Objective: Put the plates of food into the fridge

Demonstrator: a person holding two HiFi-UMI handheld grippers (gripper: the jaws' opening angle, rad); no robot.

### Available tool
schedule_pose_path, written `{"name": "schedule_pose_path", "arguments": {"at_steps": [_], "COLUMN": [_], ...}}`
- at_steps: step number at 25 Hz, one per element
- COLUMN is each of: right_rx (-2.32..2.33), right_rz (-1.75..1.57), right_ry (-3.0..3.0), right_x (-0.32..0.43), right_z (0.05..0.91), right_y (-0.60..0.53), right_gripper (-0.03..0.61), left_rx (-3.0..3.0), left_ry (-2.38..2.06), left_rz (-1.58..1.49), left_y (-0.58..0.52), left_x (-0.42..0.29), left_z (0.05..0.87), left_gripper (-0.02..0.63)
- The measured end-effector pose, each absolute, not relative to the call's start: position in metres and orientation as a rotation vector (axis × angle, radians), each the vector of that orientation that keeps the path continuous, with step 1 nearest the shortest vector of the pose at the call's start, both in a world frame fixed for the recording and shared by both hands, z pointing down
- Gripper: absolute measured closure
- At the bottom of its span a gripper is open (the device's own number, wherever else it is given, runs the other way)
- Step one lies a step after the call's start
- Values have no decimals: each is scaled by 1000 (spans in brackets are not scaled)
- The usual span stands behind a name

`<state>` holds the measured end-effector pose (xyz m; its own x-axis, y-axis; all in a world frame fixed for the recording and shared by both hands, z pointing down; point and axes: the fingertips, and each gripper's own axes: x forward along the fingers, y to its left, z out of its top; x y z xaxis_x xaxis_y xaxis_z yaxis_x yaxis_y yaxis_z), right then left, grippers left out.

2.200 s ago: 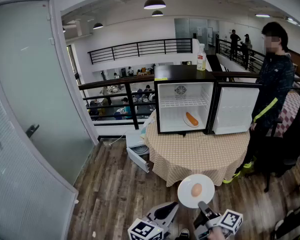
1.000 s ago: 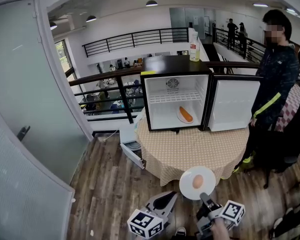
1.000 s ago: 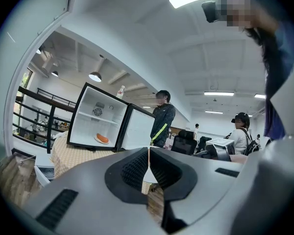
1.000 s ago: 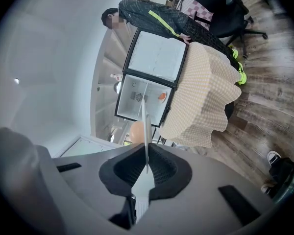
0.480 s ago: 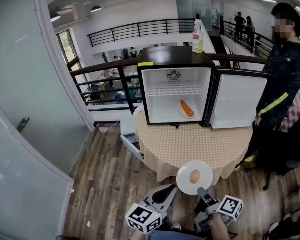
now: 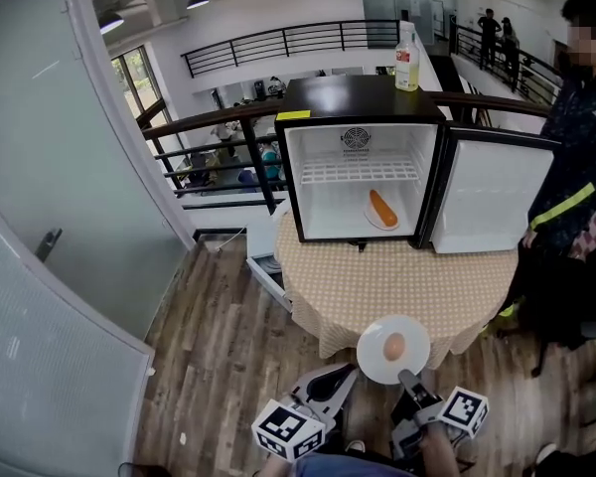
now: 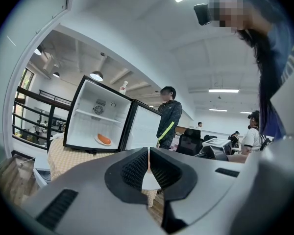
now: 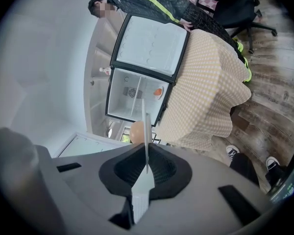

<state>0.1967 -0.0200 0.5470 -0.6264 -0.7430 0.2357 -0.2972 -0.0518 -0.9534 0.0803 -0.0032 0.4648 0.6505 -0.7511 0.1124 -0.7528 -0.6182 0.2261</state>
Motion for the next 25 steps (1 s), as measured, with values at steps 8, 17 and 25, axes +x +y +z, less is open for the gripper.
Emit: {"name": "schedule_pose_path", "arguments": {"at_steps": [8, 17, 25], "right_rx": [-1164, -1188, -1211], "right_rz": [-1702, -1652, -1618], "right_ry": [1840, 1793, 1794], "right_x": [195, 172, 138], "right_z": [550, 530, 528], "right_y": [-84, -165, -236], "right_gripper": [552, 551, 551], "left_rx": [2645, 2673, 2674], "left_ry": [-1174, -1131, -1100], "left_rz": [24, 43, 76], "left_y": [-81, -170, -237], "left_x": [72, 39, 0], "left_z": [464, 448, 455], "left_gripper": [597, 596, 597]}}
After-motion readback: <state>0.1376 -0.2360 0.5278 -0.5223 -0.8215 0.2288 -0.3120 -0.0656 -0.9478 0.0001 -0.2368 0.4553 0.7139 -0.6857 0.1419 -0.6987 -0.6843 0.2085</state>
